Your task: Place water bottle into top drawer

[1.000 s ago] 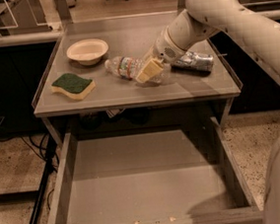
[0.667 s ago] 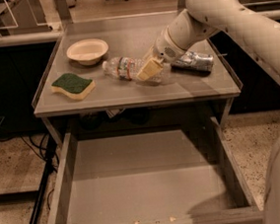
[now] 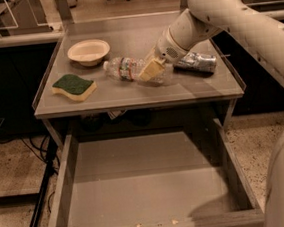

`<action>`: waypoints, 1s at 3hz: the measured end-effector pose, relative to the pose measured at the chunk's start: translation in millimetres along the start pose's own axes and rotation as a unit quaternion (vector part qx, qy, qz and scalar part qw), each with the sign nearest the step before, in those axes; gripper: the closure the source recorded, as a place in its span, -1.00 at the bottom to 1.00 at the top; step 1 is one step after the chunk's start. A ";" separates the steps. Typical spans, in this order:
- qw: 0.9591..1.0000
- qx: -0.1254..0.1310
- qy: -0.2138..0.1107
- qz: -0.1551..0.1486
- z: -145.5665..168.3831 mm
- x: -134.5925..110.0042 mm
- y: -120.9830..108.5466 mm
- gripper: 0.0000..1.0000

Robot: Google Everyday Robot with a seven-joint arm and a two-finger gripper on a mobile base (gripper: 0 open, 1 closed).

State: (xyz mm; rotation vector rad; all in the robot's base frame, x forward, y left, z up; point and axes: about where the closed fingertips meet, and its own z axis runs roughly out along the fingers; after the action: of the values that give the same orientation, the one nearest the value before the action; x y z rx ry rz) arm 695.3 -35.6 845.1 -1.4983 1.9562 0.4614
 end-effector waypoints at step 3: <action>0.998 0.058 -0.004 0.005 -81.3 1.5 42.6 1.00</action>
Offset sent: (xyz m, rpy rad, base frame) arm -0.0572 -0.0563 0.0613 -0.0216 -0.0555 -0.1317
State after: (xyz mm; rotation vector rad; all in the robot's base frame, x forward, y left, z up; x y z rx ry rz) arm 633.0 -74.1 900.5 -1.4123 1.9522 0.3519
